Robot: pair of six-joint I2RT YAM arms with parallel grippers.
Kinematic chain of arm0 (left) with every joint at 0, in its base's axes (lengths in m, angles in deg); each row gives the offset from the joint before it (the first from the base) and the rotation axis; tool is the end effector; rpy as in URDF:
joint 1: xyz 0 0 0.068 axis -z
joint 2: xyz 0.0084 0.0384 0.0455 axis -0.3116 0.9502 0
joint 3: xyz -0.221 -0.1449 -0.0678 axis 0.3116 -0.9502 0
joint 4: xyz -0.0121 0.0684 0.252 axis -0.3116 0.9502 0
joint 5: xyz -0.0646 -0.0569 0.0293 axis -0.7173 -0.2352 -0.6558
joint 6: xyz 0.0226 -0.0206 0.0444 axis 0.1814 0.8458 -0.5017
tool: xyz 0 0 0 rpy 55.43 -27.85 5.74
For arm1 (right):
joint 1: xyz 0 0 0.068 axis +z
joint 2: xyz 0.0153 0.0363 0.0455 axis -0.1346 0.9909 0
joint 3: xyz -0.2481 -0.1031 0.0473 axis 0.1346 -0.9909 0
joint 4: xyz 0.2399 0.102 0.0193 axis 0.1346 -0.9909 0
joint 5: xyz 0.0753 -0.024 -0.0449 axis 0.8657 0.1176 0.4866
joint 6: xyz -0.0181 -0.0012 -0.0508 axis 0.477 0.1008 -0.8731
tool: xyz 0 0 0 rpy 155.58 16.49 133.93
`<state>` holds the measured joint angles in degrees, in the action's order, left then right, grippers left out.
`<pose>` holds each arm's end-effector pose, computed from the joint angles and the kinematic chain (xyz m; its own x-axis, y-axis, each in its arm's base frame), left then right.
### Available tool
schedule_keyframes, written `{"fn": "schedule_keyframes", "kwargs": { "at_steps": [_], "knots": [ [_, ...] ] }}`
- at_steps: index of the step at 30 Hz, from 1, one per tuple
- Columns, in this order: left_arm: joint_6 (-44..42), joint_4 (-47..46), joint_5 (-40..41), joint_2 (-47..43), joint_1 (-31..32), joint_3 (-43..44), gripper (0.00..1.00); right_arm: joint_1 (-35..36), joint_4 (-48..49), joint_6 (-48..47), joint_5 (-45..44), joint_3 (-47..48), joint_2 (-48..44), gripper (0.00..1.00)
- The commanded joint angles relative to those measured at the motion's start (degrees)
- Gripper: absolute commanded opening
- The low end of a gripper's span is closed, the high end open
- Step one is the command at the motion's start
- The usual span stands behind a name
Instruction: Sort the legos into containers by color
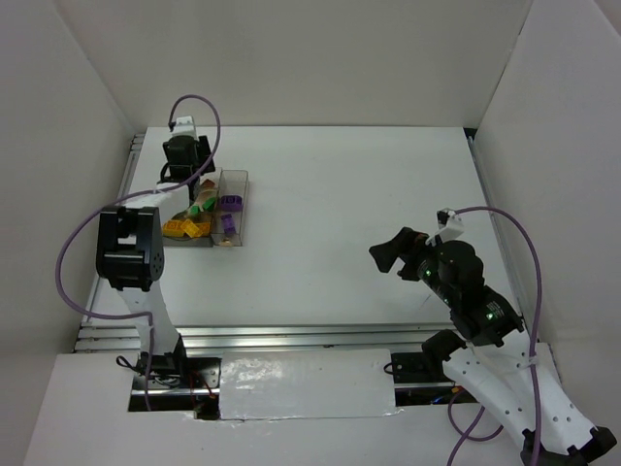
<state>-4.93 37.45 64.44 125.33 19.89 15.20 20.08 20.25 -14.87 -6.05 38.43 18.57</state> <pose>0.4492 -0.0039 0.2340 -0.2317 -0.1877 -0.9545 -0.2894 0.9501 -0.1166 0.1084 0.0543 0.3058 -0.4931 0.4008 -0.7722 -0.1465 0.8366 0.5278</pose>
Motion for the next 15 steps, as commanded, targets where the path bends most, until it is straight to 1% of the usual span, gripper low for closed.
{"fn": "schedule_keyframes", "kwargs": {
  "at_steps": [1, 5, 6, 8, 12, 13, 15],
  "knots": [
    [-3.86, -5.78, -7.83, -2.0, -1.12, -3.47, 0.0, 0.05, 2.79, -1.6, 1.11, 0.0, 0.56, 1.0],
    [-4.04, -6.05, -8.98, -1.47, -2.26, -5.68, 0.02, 0.05, 3.58, -1.95, 1.02, -0.26, 1.35, 1.0],
    [-3.86, -6.48, -9.07, -1.47, -3.48, -6.03, 0.04, 0.05, 3.67, -2.13, 1.02, -0.26, 1.52, 1.0],
    [-4.12, -6.58, -9.51, -1.21, -3.93, -6.56, 0.1, 0.05, 3.67, -2.13, 0.94, -0.26, 2.22, 1.0],
    [-4.48, -6.22, -9.42, -1.2, -4.9, -6.82, 0.27, 0.05, 3.84, -1.95, 1.02, -0.61, 2.23, 1.0],
    [-4.3, -7.09, -9.16, -1.82, -4.99, -7.87, 0.38, 0.05, 3.93, -1.87, 1.11, -0.53, 2.32, 1.0],
    [-3.69, -7.98, -8.72, -2.35, -5.43, -8.84, 0.53, 0.05, 4.02, -1.86, 1.11, -0.44, 2.4, 1.0]
  ]
}}
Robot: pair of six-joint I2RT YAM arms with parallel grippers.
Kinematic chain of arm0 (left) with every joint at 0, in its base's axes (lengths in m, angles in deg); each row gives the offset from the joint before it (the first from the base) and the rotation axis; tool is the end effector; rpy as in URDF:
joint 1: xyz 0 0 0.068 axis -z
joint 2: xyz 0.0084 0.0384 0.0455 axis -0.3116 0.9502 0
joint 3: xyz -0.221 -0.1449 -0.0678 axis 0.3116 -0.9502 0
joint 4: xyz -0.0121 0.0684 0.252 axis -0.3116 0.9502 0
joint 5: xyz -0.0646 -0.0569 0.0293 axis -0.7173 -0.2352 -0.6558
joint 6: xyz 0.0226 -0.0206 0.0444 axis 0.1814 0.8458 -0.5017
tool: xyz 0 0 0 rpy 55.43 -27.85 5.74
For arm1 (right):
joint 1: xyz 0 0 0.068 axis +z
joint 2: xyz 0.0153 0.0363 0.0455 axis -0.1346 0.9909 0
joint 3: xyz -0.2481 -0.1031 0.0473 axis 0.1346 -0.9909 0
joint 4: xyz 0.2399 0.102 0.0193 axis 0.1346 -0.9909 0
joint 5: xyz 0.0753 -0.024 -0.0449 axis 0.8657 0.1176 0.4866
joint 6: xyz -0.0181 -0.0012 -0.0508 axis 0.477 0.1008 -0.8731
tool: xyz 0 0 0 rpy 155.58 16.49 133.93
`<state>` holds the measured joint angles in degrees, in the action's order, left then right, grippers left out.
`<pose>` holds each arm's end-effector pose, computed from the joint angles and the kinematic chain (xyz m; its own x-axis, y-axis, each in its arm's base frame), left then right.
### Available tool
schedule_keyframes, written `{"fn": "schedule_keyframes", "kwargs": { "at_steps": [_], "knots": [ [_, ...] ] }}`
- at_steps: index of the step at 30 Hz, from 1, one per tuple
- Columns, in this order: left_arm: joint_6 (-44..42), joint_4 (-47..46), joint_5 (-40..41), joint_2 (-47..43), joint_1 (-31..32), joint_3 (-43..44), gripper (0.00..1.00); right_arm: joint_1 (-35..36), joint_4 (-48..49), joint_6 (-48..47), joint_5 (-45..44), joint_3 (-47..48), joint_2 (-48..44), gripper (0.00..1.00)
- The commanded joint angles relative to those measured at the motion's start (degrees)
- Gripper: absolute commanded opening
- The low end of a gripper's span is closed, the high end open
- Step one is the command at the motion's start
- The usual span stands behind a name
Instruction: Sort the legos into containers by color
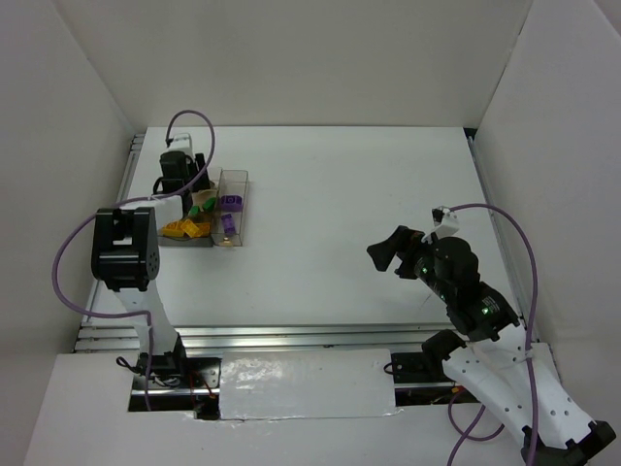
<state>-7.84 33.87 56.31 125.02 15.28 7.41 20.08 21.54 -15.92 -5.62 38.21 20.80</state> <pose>0.4312 0.0265 0.1976 -0.3182 -0.1673 -0.9331 -0.2306 0.9684 -0.0950 0.1158 0.0586 0.3027 -0.5079 0.3764 -0.7748 -0.1516 0.8464 0.5106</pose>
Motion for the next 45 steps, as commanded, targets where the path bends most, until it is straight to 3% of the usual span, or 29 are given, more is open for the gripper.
{"fn": "schedule_keyframes", "kwargs": {
  "at_steps": [1, 5, 7, 14, 20, 23, 24, 25, 27, 29, 32, 38, 41, 45],
  "knots": [
    [-0.6, -5.27, -0.06, -2.65, -0.9, -1.85, 0.67, -0.04, 2.64, -0.82, 0.67, -0.13, 0.35, 1.0],
    [-0.34, -5.19, 0.12, -3.89, -0.99, -2.03, 0.84, 0.05, 2.47, -0.82, 0.67, 0.22, 0.53, 1.0],
    [0.36, -5.36, 0.56, -4.94, -0.99, -1.94, 0.98, 0.05, 2.47, -0.82, 0.67, 0.31, 0.61, 1.0],
    [1.95, -4.14, 2.67, -11.44, -0.99, -0.19, 0.99, 0.05, 1.94, -1.17, 0.32, 0.83, 0.97, 1.0],
    [4.49, 6.05, 5.04, -18.46, 0.58, 9.03, 0.99, 0.05, 0.72, -1.69, 0.06, 2.15, 1.41, 1.0],
    [6.86, 18.94, 7.05, -22.78, 2.43, 18.15, 1.0, 0.05, -2.0, -2.04, -2.75, 5.13, 1.76, 1.0],
    [8.35, 24.99, 7.85, -23.22, 2.43, 26.01, 1.0, 0.05, -2.89, -2.39, -3.62, 7.58, 1.84, 1.0],
    [13.06, 38.19, 9.07, -23.92, 2.43, 29.49, 0.99, 0.05, -3.85, -2.66, -5.63, 8.99, 2.19, 1.0],
    [17.4, 50.3, 10.74, -26.46, 2.43, 36.51, 0.99, 0.05, -8.06, -3.36, -8.02, 14.42, 2.81, 1.0],
    [22.41, 60.62, 10.93, -30.5, 2.43, 35.77, 0.99, 0.14, -12.8, -4.24, -11.71, 18.31, 3.78, 1.0],
    [22.25, 62.04, 5.31, -42.44, 2.43, 26.47, 1.0, 0.57, -16.16, -4.24, -14.79, 23.94, 3.43, 1.0],
    [18.4, 62.92, 4.34, -63.63, 2.43, 10.64, 0.99, 0.84, -18.18, -6.0, -13.91, 28.78, -2.19, 1.0],
    [18.47, 66.17, 9.68, -70.93, 6.11, 6.94, 0.99, 0.84, -21.33, -7.75, -14.97, 31.94, -4.74, 1.0],
    [20.06, 71.53, 11.98, -78.14, 6.48, 3.87, 0.99, 0.93, -25.74, -9.6, -17.95, 36.07, -7.46, 1.0]
  ]
}}
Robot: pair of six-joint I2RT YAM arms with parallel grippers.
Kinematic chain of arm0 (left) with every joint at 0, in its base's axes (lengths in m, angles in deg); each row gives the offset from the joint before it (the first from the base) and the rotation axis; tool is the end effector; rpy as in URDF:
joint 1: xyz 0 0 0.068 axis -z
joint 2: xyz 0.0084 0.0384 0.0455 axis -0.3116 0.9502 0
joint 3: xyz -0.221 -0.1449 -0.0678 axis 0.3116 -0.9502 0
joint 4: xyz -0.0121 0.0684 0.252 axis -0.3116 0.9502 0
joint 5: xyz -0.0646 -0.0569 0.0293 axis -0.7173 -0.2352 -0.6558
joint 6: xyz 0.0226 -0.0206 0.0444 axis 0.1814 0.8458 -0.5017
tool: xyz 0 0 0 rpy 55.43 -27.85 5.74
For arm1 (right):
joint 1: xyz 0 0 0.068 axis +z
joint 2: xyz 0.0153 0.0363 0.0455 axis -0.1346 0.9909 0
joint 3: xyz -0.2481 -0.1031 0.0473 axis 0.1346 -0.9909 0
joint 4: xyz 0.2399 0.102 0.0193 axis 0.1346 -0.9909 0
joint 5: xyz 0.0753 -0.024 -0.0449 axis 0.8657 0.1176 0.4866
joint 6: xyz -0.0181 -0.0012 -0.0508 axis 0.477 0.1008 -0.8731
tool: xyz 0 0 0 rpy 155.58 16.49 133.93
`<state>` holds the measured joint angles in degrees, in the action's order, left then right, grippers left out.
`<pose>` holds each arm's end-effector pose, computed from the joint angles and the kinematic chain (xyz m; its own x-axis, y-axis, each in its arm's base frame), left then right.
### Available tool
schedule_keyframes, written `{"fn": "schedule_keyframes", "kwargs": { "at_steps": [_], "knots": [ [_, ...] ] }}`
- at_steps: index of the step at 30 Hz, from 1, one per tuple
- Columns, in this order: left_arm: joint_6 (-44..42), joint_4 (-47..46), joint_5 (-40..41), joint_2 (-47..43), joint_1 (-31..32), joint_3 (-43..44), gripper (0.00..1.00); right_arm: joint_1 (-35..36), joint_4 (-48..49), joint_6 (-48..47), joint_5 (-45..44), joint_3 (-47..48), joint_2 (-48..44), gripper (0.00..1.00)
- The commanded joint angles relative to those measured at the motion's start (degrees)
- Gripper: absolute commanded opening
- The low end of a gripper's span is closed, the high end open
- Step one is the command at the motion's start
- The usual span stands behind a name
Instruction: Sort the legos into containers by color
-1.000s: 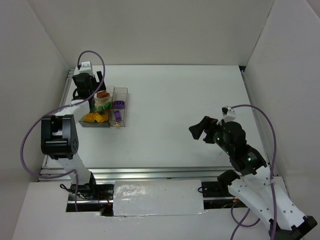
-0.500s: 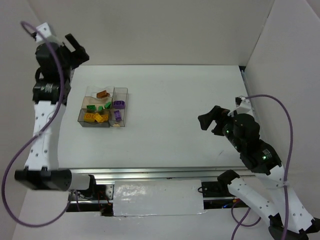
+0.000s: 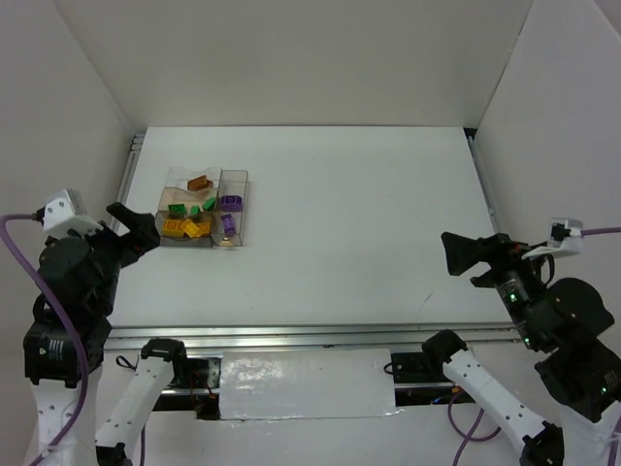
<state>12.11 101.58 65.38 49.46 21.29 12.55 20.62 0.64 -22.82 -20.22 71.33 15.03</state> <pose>0.0694 0.0065 0.4448 -0.0001 -0.4602 -0.8878 -0.2711 0.8546 -0.4430 0.0162 -0.0039 0.4390 -0.1365 0.4319 -0.8915 -0.1283 0.8847 0.4482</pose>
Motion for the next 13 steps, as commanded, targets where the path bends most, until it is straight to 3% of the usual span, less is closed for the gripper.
{"fn": "schedule_keyframes", "kwargs": {
  "at_steps": [1, 13],
  "knots": [
    [-0.08, 4.7, 3.09, -3.21, 0.55, -1.71, 0.99, 0.29, -5.63, -3.22, -4.06, 3.23, -2.05, 1.0],
    [-1.66, 9.36, 5.37, -10.07, 0.73, -4.89, 0.99, 0.21, -5.12, -3.49, -4.86, 1.47, -5.13, 1.0]
  ]
}}
